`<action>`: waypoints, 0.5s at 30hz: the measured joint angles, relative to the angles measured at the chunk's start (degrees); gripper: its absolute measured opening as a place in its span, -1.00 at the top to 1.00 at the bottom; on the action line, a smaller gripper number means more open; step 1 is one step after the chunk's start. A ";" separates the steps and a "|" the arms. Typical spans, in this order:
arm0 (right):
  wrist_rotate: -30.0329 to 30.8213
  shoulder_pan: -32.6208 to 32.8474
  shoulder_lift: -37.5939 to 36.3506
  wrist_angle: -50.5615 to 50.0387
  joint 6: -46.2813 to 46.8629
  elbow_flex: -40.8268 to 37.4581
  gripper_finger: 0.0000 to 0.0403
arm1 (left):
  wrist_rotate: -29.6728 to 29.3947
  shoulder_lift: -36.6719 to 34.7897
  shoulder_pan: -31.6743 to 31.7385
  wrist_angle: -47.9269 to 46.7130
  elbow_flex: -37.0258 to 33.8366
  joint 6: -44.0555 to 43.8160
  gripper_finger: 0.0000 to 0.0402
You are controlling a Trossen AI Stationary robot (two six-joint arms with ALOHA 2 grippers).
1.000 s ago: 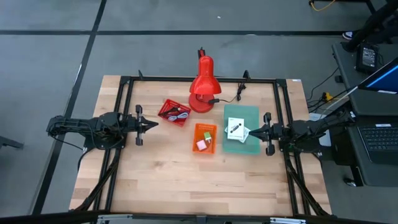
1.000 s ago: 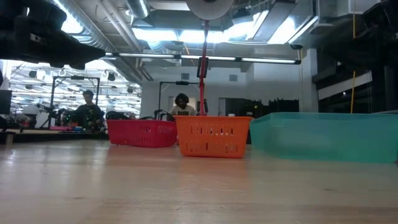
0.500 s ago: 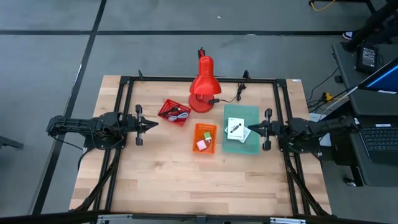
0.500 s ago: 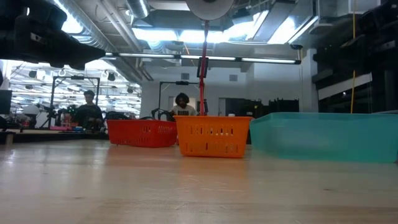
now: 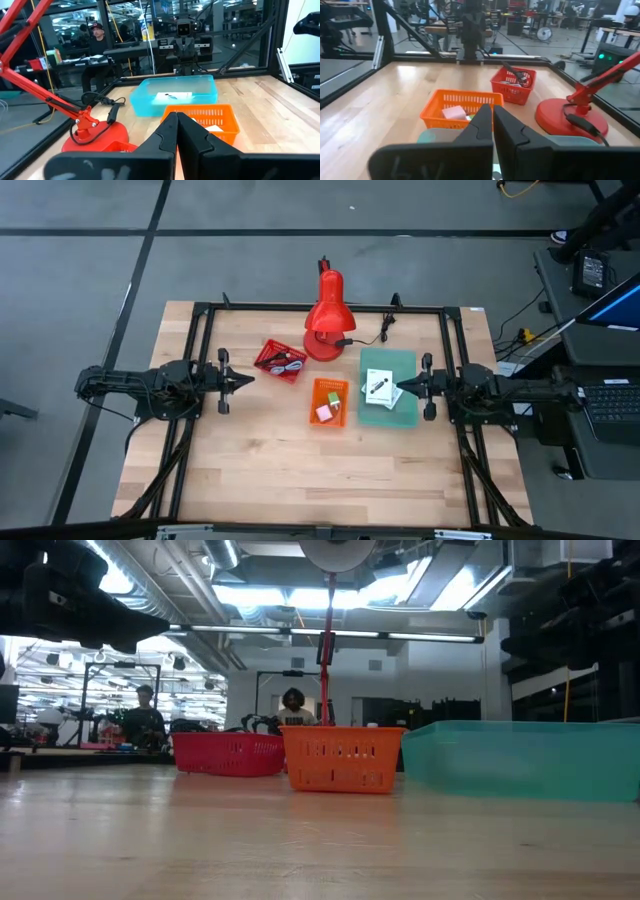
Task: Pick and place items into bin
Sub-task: Return to Home Position
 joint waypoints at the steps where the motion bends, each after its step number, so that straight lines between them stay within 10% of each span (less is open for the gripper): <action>1: 0.00 -0.35 0.00 -0.02 -0.28 0.00 1.00 | 0.00 0.00 0.00 0.00 0.00 -0.69 0.98; 15: 0.00 -1.59 0.07 -1.33 -0.39 0.02 1.00 | 0.20 0.00 0.01 -0.01 0.00 -3.03 0.97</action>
